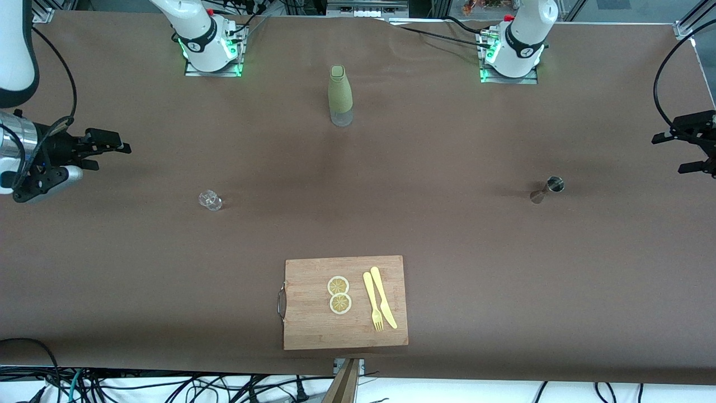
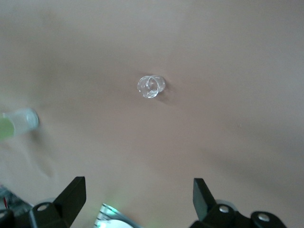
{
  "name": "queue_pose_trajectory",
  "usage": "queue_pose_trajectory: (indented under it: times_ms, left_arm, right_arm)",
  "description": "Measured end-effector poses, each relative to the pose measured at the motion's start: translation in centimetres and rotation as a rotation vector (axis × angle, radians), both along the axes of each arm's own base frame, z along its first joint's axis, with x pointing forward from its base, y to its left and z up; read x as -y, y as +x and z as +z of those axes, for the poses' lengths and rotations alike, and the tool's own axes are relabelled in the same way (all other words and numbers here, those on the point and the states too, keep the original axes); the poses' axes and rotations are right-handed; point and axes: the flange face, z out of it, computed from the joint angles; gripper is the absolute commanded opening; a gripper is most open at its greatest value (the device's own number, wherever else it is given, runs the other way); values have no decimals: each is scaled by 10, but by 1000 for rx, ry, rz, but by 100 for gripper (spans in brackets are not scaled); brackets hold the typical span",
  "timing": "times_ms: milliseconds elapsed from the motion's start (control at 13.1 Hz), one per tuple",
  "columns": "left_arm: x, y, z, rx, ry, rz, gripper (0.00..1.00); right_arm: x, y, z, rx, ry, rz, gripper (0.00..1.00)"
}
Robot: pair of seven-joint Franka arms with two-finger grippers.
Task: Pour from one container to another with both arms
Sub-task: 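Reach the right gripper to the glass beaker while the left gripper reaches the jigger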
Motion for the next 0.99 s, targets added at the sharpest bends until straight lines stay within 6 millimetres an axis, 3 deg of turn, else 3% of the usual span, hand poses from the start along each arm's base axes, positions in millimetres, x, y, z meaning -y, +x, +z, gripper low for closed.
queue_pose_trajectory:
  times_ms: [304,685,989]
  left_arm:
    - [-31,-14,-87,132,-283,-222,100]
    - [-62,-39,-232,338,-586,-358,100]
    - [-71,-51,-314,529,-718,-378,100]
  right_arm:
    - [34,19,-68,87,194,267,100]
    - [59,32,-164,270,489,497,100]
    - [55,33,-247,466,706,664,100]
